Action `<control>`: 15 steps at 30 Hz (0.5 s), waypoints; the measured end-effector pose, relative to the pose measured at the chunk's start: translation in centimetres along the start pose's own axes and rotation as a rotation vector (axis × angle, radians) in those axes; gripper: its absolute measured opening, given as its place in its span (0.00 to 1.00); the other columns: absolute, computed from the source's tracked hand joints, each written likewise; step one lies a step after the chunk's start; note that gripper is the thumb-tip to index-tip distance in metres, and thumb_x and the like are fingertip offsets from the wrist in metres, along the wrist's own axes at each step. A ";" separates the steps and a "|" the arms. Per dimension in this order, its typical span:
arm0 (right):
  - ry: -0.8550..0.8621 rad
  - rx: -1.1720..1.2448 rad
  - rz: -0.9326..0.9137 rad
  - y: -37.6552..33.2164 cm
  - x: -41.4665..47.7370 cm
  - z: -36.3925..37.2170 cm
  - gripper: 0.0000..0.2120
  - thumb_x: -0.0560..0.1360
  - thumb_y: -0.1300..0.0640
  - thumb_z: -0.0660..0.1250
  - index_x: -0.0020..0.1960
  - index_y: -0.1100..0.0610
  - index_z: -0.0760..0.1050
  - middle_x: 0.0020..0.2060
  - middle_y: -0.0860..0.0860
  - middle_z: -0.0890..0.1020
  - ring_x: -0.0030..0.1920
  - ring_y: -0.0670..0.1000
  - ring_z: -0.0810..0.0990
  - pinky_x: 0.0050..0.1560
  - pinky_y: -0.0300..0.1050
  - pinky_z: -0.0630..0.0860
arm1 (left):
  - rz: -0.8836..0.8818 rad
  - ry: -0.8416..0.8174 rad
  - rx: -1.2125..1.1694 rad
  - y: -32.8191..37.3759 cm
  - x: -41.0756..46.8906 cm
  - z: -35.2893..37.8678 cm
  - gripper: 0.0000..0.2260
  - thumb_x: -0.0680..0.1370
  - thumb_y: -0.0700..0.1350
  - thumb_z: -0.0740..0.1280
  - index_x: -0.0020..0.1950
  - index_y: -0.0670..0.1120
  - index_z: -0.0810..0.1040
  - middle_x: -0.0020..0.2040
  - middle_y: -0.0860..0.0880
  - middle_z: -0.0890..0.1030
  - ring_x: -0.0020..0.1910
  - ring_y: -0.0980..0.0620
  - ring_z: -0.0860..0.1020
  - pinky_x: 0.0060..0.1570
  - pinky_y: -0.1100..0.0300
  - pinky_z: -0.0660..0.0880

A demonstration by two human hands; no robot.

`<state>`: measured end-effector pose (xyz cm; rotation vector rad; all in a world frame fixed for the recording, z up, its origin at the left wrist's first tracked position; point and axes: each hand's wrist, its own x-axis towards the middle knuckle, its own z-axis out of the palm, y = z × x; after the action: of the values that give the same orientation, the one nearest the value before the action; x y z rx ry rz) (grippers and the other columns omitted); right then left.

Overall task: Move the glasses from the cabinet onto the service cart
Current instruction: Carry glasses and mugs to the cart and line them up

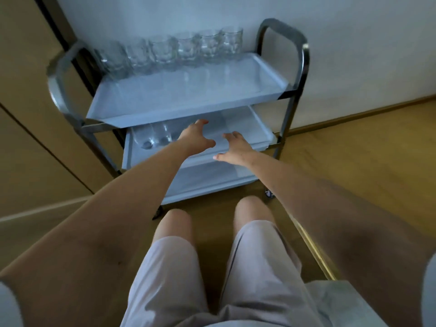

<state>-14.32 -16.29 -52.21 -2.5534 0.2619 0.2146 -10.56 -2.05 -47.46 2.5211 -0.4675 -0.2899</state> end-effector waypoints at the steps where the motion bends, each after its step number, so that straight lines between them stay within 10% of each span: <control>1: 0.002 0.011 -0.001 0.5 1.0 -1.0 0.41 0.71 0.42 0.70 0.76 0.51 0.54 0.76 0.51 0.54 0.76 0.53 0.54 0.71 0.61 0.60 | 0.013 -0.007 0.009 0.9 1.3 0.1 0.32 0.75 0.47 0.69 0.75 0.51 0.60 0.74 0.46 0.64 0.70 0.45 0.66 0.61 0.57 0.67; 9: 0.144 0.151 -0.037 -0.5 8.4 -11.1 0.29 0.74 0.52 0.70 0.72 0.55 0.65 0.70 0.52 0.68 0.71 0.51 0.66 0.68 0.40 0.62 | 0.087 -0.061 0.115 7.4 12.7 -4.4 0.28 0.75 0.46 0.68 0.74 0.48 0.64 0.73 0.47 0.66 0.72 0.47 0.64 0.68 0.56 0.61; 15: 0.231 0.092 0.076 -0.6 10.1 -24.3 0.29 0.76 0.52 0.67 0.74 0.52 0.61 0.72 0.50 0.66 0.74 0.52 0.58 0.75 0.58 0.47 | 0.134 -0.074 0.173 17.4 19.4 -11.9 0.28 0.75 0.48 0.68 0.73 0.48 0.64 0.73 0.46 0.66 0.71 0.45 0.65 0.69 0.51 0.63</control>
<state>-1.96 -30.52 -33.73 -2.4787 0.4469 -0.0635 6.12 -17.50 -30.07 2.6374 -0.7153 -0.3032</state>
